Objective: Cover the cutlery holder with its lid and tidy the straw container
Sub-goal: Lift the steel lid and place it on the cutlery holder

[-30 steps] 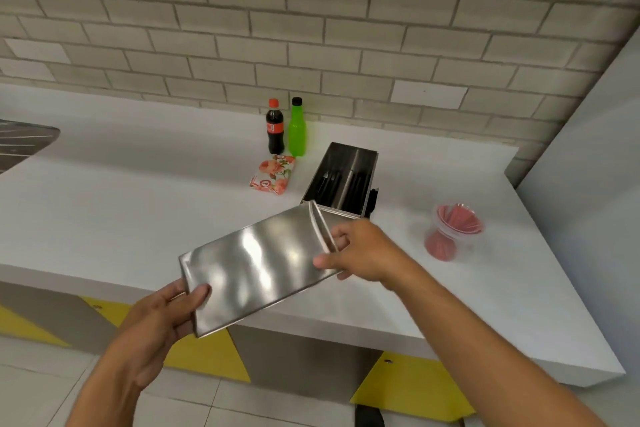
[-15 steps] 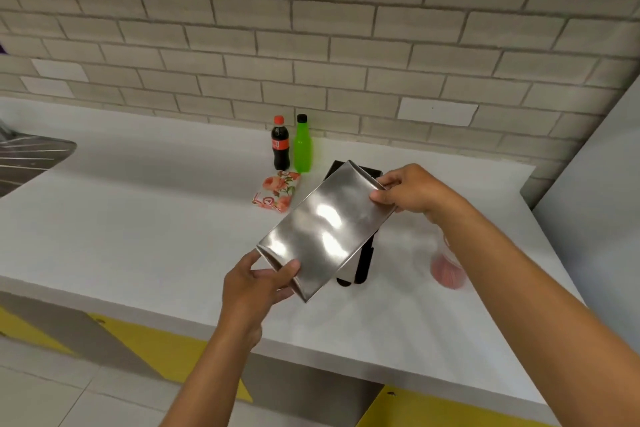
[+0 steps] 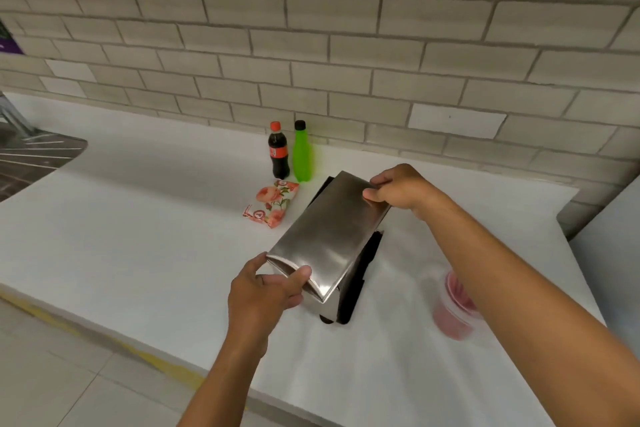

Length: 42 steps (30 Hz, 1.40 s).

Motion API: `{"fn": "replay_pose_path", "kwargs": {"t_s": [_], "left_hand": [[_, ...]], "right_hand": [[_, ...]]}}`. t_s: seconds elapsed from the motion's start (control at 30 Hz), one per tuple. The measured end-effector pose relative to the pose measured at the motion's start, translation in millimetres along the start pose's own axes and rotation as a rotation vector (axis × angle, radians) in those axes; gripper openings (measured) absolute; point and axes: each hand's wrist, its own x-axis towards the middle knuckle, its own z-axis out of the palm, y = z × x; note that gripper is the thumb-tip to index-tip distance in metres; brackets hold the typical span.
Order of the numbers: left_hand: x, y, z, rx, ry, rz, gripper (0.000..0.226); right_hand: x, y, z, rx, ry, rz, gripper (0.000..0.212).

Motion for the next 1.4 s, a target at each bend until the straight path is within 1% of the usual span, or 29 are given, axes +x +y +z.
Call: {"fn": "replay_pose_path", "kwargs": {"t_s": [0.1,0.2,0.33,0.53,0.63,0.8,0.93,1.17,1.4], "left_hand": [[-1.3,3.7,12.4,0.047,0.043,0.007,0.105],[-1.8,8.1,23.1,0.095,0.111,0.008,0.102],[-4.4,11.8,29.9,0.141,0.168,0.024,0.103],[-12.5,17.8,39.0,0.277,0.218,0.073,0.102],[-12.8,19.6,41.1,0.341,0.238,0.079,0.103],[-9.4,24.3,41.0,0.397,0.212,0.091,0.1],[-9.7,27.1,41.0,0.385,0.198,0.088,0.102],[-7.2,32.0,40.3,0.396,0.173,0.086,0.113],[-1.6,29.0,36.6,0.438,0.168,0.091,0.113]], "right_hand": [[16.7,-0.1,-2.4,-0.03,-0.038,-0.024,0.038],[32.7,0.4,-1.1,-0.029,-0.068,-0.064,0.042],[50.6,-2.2,4.1,-0.082,-0.1,-0.129,0.034],[62.6,-3.4,6.2,-0.157,-0.15,-0.17,0.038],[64.4,-2.4,4.0,-0.139,-0.16,-0.179,0.046],[64.9,-1.7,0.6,-0.257,-0.2,-0.205,0.042],[63.8,0.5,1.6,-0.252,-0.191,-0.204,0.042],[64.2,1.1,3.7,-0.298,-0.2,-0.203,0.04],[63.3,4.8,7.0,-0.271,-0.186,-0.185,0.035]]}}
